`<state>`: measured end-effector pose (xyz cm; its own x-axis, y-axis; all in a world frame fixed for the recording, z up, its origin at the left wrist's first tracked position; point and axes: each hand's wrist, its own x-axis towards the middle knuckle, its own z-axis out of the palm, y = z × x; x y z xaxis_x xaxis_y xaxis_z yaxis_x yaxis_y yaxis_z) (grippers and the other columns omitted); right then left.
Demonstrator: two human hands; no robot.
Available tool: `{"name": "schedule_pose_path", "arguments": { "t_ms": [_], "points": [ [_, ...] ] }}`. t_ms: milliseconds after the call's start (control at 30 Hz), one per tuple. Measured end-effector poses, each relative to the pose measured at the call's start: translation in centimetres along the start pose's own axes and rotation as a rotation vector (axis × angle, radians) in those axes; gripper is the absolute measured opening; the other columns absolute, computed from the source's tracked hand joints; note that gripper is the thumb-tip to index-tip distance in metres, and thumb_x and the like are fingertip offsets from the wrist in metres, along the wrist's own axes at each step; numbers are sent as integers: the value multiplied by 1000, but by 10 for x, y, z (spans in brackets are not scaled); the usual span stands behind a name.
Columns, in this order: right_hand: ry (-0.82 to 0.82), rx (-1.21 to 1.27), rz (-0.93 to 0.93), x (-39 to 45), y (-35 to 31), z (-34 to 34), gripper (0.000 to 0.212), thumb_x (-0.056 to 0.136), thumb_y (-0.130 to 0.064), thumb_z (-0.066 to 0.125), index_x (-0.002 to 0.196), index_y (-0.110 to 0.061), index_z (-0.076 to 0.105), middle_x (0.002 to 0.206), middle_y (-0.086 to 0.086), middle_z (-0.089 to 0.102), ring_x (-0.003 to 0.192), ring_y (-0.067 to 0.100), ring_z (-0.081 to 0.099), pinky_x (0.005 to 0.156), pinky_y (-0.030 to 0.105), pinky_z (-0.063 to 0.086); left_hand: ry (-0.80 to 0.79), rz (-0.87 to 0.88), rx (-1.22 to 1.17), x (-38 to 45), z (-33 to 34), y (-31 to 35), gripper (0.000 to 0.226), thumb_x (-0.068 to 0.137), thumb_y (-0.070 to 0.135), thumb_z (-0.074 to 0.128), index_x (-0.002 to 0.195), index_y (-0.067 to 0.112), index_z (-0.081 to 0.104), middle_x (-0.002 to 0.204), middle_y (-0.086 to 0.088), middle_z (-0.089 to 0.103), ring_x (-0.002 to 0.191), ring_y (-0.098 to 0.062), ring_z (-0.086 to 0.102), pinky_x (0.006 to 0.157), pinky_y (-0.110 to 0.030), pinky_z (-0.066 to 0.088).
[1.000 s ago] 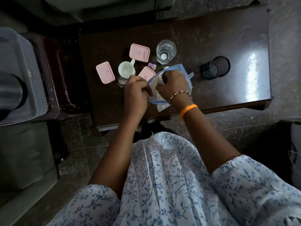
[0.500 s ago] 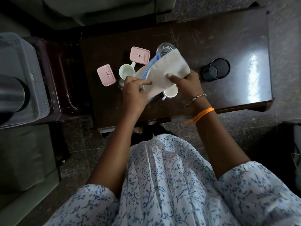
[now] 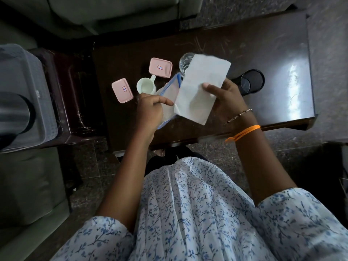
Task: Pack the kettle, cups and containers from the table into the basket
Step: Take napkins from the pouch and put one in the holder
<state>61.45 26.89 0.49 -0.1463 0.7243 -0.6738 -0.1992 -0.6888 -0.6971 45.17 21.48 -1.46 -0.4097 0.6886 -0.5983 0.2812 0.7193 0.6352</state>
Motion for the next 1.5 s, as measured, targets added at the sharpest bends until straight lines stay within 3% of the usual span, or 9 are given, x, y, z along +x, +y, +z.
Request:
{"name": "schedule_pose_path", "arguments": {
  "t_ms": [200, 333, 533, 633, 867, 1033, 1200, 1367, 1500],
  "points": [
    [27, -299, -84, -4, 12, 13, 57, 79, 12, 63, 130, 6, 39, 129, 26, 54, 108, 24, 55, 95, 42, 48, -134, 16, -172, -10, -6, 10, 18, 83, 31, 62, 69, 25, 72, 111, -4, 52, 101, -15, 55, 83, -28, 46],
    [24, -439, -163, -4, 12, 14, 67, 76, 5, 70, 131, 2, 32, 132, 19, 49, 115, 21, 50, 96, 34, 47, -109, 72, -62, -8, -4, 1, 38, 76, 45, 68, 100, 15, 72, 122, -13, 54, 114, -22, 54, 96, -37, 49],
    [-109, -582, -87, 0, 7, 10, 76, 75, -1, 73, 134, -3, 25, 107, 0, 50, 97, 14, 55, 62, 10, 53, -116, 107, -158, -12, -9, -3, 18, 69, 27, 78, 83, 28, 67, 93, 6, 49, 93, -8, 53, 72, -12, 46],
    [-82, -528, -196, -1, 10, 12, 83, 75, -2, 73, 137, -13, 19, 124, 15, 48, 96, 19, 61, 67, 12, 55, -75, 121, -173, -16, -8, -3, 17, 70, 24, 78, 84, 20, 69, 90, 2, 50, 85, -9, 53, 73, -21, 50],
    [-163, -895, -445, -13, 17, 6, 67, 66, -8, 81, 127, -11, 54, 129, 5, 55, 111, 12, 50, 81, 13, 49, -43, 144, -205, -18, -8, -10, 24, 71, 18, 77, 89, 4, 70, 92, -4, 48, 83, -9, 50, 80, -30, 49],
    [-73, -892, -478, -18, 21, 7, 33, 71, -8, 77, 103, -5, 70, 103, 6, 70, 81, -6, 54, 66, -3, 36, -48, 187, -198, -20, -11, -16, 14, 69, 28, 79, 78, 30, 68, 82, 11, 49, 82, -5, 52, 78, -30, 50],
    [-20, -999, -407, -17, 18, 1, 33, 73, -28, 77, 98, -8, 72, 84, -8, 45, 86, 11, 48, 65, 2, 37, -17, 221, -194, -18, -13, -15, 15, 69, 24, 79, 71, 31, 66, 82, 12, 48, 82, -3, 52, 74, -21, 46],
    [-14, -1124, -519, -26, 13, 1, 35, 68, -29, 81, 98, -11, 73, 126, 16, 49, 119, 28, 43, 101, 43, 37, -19, 262, -222, -20, -13, -9, 11, 71, 20, 77, 73, 24, 67, 80, 13, 47, 79, -1, 51, 71, -14, 45],
    [-49, -795, -452, -33, 9, 5, 11, 83, -14, 68, 94, -11, 69, 108, 10, 54, 97, 13, 56, 76, 16, 49, -17, 212, -212, -22, -14, -8, 21, 79, 42, 67, 59, 36, 65, 83, 10, 50, 76, 1, 52, 69, -15, 44]
  ]
}}
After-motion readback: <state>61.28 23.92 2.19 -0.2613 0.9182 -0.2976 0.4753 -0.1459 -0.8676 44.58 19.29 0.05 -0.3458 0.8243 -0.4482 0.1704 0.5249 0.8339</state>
